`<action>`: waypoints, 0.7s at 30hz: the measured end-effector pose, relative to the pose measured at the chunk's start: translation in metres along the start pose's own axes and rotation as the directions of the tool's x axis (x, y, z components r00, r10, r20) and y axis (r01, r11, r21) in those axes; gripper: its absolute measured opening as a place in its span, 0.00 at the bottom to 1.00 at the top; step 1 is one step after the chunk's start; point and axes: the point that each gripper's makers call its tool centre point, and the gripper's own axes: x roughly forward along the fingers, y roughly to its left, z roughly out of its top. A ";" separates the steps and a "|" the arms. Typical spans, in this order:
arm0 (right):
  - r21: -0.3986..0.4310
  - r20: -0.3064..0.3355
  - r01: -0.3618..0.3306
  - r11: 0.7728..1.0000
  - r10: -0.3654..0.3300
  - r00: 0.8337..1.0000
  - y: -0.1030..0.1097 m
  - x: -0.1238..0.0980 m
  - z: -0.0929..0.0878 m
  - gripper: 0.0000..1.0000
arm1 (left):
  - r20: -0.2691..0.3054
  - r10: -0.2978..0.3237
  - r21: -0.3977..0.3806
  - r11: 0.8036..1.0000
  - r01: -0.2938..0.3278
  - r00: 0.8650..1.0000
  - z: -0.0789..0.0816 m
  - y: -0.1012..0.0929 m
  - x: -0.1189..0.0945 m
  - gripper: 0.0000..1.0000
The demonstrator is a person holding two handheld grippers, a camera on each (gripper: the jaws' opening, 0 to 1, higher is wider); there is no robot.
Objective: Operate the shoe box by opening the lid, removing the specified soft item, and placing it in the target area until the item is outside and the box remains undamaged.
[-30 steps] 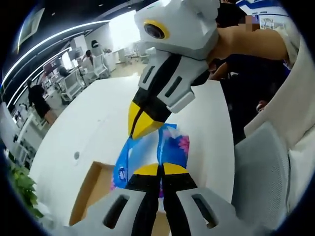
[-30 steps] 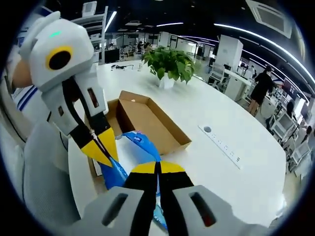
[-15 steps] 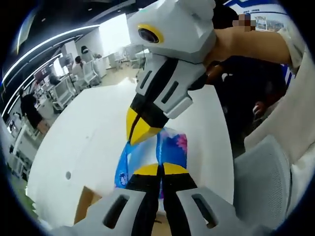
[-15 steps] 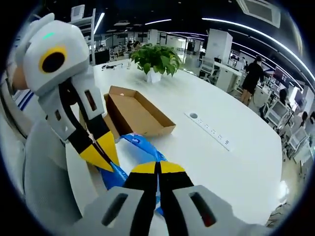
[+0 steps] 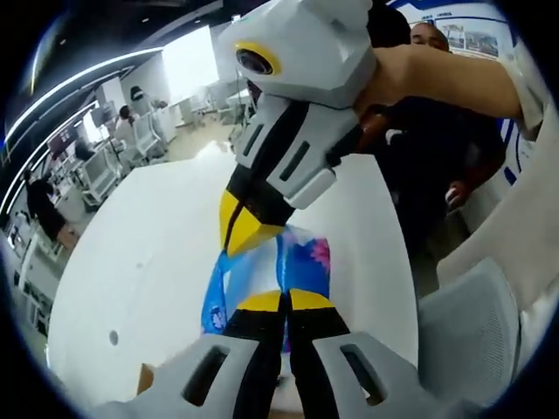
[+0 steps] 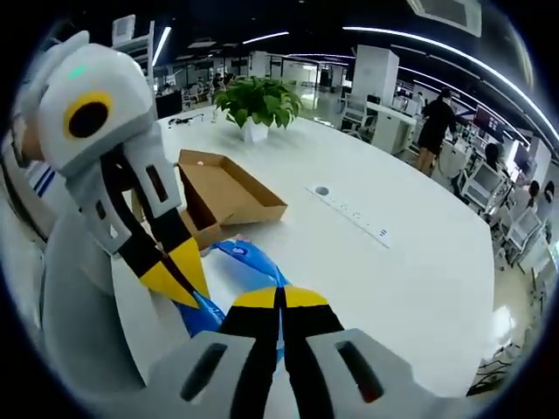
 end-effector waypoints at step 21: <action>0.068 -0.053 0.011 0.998 -0.007 0.999 -0.063 -0.022 -0.047 0.00 | 0.002 -0.116 0.018 0.993 0.116 0.993 0.043 -0.001 0.070 0.00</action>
